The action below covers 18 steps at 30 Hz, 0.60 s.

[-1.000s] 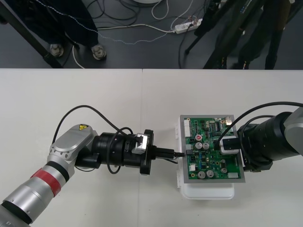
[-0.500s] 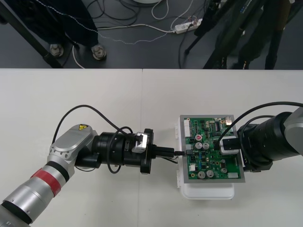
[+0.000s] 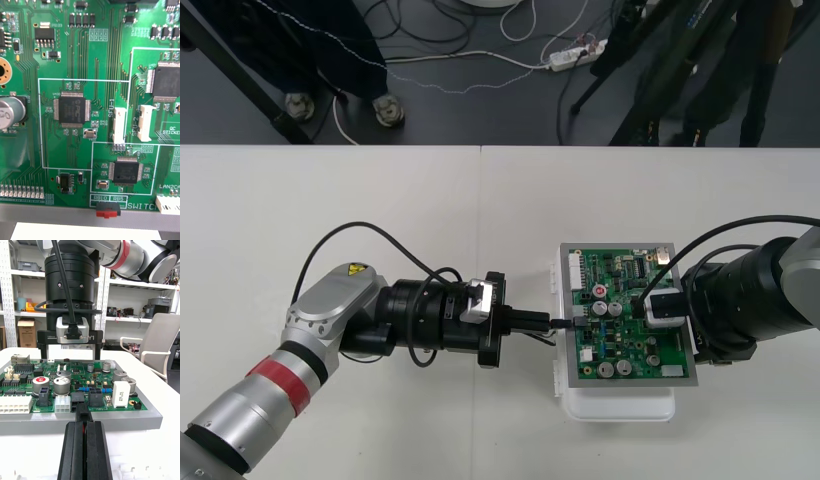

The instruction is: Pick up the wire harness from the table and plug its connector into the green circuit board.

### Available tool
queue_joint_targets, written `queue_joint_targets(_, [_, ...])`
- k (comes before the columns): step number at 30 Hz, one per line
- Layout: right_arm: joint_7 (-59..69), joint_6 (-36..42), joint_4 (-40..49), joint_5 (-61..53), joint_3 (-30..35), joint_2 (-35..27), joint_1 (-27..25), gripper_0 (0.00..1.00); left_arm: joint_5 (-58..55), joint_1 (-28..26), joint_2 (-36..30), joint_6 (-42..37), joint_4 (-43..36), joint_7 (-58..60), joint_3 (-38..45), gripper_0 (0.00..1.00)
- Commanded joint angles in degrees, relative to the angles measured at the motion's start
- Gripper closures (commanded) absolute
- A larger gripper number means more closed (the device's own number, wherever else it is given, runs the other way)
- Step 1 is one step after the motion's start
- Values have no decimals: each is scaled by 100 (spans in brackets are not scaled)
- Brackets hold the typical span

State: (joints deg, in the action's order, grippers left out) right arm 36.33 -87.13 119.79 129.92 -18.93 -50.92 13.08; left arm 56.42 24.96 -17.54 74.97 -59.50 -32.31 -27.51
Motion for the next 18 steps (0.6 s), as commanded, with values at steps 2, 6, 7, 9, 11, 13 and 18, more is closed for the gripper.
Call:
queue_joint_targets(2, [-179,-32,133,-80,-102,-68,168,0,-87,9,163,-167,-185,313,-97,100])
queue_joint_targets(6, [-179,-41,133,-80,-102,-68,168,0,-87,44,163,-185,-194,305,-97,100])
queue_joint_targets(7, [-179,-41,133,-80,-102,-68,177,0,-78,44,172,-203,-194,296,-97,100])
queue_joint_targets(9, [-179,-49,133,-80,-102,-68,177,0,-52,70,172,-211,-194,296,-97,100])
queue_joint_targets(11, [-179,-49,133,-89,-102,-68,177,0,-34,70,181,-211,-194,278,-97,100])
queue_joint_targets(13, [-179,-49,133,-98,-102,-68,177,0,-25,79,189,-211,-185,278,-106,100])
queue_joint_targets(18, [-179,-49,133,-98,-110,-68,177,0,-25,114,189,-211,-194,261,-97,100])
